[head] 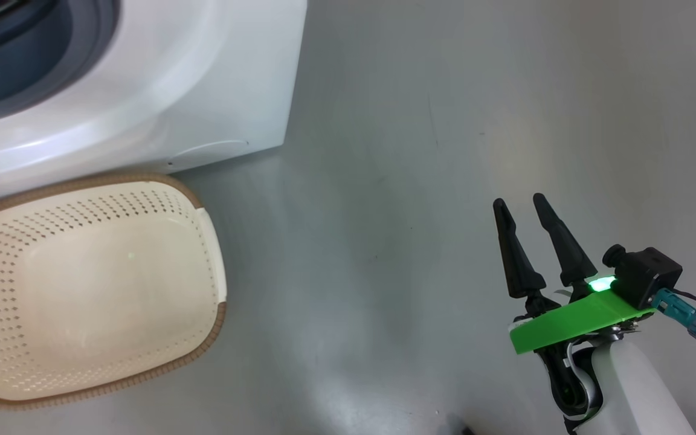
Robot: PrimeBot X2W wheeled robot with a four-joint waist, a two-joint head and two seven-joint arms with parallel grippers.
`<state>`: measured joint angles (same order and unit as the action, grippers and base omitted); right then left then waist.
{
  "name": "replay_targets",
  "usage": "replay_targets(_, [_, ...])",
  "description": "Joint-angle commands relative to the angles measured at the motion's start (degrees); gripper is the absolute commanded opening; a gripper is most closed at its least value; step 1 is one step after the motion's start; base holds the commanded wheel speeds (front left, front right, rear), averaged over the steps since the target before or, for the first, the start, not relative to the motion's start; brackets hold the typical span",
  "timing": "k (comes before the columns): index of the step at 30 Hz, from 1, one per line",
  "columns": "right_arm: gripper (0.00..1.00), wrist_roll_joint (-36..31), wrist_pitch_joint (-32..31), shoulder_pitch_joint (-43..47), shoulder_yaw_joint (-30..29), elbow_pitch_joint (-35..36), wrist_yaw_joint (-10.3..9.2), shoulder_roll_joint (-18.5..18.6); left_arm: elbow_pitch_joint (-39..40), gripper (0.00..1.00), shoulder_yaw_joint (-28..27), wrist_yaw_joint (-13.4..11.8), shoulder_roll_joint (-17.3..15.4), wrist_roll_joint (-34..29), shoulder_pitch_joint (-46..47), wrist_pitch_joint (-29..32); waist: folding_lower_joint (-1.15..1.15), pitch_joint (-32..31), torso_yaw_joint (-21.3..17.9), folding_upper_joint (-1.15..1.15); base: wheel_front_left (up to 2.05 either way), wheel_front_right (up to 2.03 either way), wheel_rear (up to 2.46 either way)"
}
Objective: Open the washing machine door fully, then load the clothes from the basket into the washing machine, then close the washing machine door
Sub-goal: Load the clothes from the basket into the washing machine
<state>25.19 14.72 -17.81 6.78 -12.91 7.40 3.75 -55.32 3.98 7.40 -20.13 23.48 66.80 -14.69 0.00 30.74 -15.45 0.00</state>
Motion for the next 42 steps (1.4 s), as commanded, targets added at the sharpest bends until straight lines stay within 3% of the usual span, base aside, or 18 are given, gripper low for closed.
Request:
replay_targets(1, [1.0, -0.7, 0.28, -0.2, 1.17, 0.93, 0.09, 0.0, 2.13, 1.0, -0.49, 0.09, -2.46, 0.65, -1.42, -0.3, 0.0, -0.71, 0.35, 0.0, 0.0, 0.0, 0.0])
replay_targets(13, [1.0, -0.85, 0.28, 1.08, 0.4, 0.51, 0.09, 2.27, 13.08, 1.0, -2.41, 0.09, 1.64, -0.71, -16.51, -0.3, 0.0, -5.69, 3.55, 0.0, 0.0, 0.0, 0.0])
replay_targets(29, [1.0, -0.15, 0.28, 4.14, 0.4, -1.48, 0.09, 5.9, 26.06, 1.0, -9.05, 0.09, 8.93, -5.89, -37.35, -0.3, 0.0, -15.04, 9.39, 0.0, 0.0, 0.0, 0.0])
replay_targets(42, [1.0, 1.0, 0.28, 8.51, 0.24, -2.72, 0.09, 9.22, 34.32, 1.0, -10.05, 0.09, 11.48, -7.82, -51.42, -0.3, 0.0, -22.19, 12.72, 0.0, 0.0, 0.0, 0.0])
